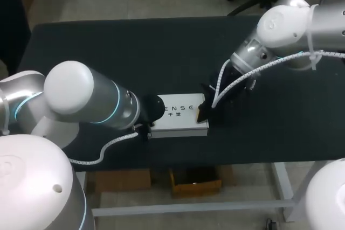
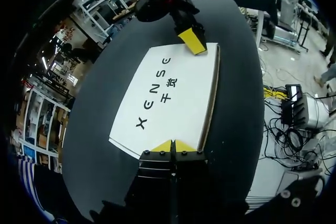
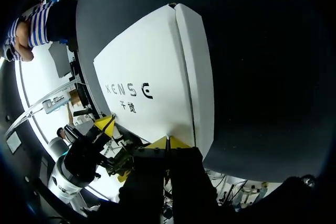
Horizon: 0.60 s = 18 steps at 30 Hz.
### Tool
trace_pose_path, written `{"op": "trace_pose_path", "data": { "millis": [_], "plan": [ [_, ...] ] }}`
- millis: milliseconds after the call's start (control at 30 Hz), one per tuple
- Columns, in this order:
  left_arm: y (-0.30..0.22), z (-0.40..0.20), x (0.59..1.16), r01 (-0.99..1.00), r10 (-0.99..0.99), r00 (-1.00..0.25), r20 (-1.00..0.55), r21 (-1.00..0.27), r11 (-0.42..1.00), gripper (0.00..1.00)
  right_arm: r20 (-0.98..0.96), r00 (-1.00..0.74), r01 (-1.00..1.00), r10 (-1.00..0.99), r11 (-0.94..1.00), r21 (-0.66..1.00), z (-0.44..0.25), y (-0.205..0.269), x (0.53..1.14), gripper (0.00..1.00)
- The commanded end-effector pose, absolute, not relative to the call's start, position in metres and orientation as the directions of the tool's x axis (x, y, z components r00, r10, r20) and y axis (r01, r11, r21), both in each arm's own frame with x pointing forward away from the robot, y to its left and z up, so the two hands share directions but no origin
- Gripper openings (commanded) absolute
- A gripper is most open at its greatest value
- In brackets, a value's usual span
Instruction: Assemble the packaging by folding the flat box into shape, placing the metal phone stand inside, and closing the box properly
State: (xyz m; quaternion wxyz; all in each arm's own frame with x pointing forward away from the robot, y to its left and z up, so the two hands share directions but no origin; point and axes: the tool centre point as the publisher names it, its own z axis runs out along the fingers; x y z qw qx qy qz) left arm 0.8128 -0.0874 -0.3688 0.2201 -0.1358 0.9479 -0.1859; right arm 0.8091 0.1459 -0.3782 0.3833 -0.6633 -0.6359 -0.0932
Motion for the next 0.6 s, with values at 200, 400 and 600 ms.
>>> {"op": "trace_pose_path", "data": {
  "millis": [200,400,600],
  "plan": [
    [-0.090,-0.363,0.802,-0.165,-0.336,-0.857,-0.392,-0.409,0.898,0.00,0.596,0.154,0.936,0.788,0.077,-0.344,-0.368,0.144,0.798,0.00],
    [-0.093,-0.377,0.807,-0.175,-0.331,-0.871,-0.364,-0.399,0.900,0.00,0.587,0.188,0.922,0.788,0.064,-0.381,-0.384,0.139,0.799,0.00],
    [-0.092,-0.387,0.811,-0.201,-0.349,-0.873,-0.341,-0.400,0.894,0.00,0.585,0.216,0.909,0.782,0.057,-0.412,-0.398,0.134,0.803,0.00]
  ]
}}
